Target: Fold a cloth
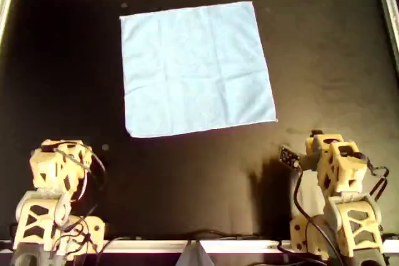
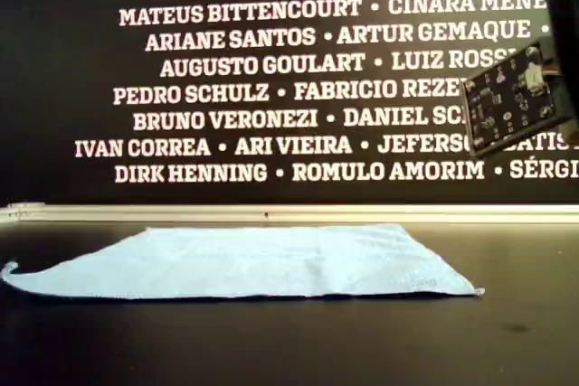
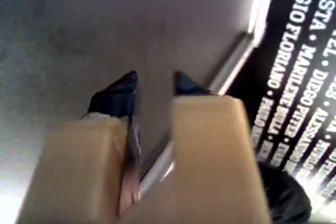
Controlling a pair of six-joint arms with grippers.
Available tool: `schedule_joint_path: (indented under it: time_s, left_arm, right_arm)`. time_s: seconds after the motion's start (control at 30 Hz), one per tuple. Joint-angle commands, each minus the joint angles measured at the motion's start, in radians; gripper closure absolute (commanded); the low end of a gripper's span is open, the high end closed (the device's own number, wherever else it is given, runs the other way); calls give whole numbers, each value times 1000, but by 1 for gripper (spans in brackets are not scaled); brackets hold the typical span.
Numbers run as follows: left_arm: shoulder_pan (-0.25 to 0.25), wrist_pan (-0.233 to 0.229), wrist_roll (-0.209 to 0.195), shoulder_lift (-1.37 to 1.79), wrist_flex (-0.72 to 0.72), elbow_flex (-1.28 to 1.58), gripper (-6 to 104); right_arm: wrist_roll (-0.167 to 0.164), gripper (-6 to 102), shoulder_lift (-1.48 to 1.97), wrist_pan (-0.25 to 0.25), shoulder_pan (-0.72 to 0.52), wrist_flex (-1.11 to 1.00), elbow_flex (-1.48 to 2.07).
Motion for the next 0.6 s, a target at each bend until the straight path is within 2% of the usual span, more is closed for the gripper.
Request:
schedule_joint_path:
  time_s: [0.0,0.1,0.17,0.3,0.33,0.47,0.53,0.57]
  left_arm:
    - [11,-6,5,14,-38,-8,44]
    - [17,-6,-6,11,-37,-8,32]
    - [9,0,-6,11,-37,-8,27]
    - [6,6,-8,14,-49,-14,24]
    - [6,12,-5,12,-52,-21,24]
    - [5,94,8,3,-54,-28,25]
    - [5,153,-2,-46,-52,-26,25]
    - [5,190,6,-86,-54,-28,25]
  right_arm:
    - [8,44,38,-6,3,-48,11]
    - [8,35,38,-6,5,-48,0]
    - [-8,31,38,8,3,-46,-5]
    - [-9,29,38,-18,9,-46,-15]
    - [-11,29,37,-40,18,-46,-25]
    - [-11,29,26,-178,60,-46,-44]
    - [-11,29,14,-202,60,-46,-49]
    - [-11,29,-3,-209,60,-46,-49]
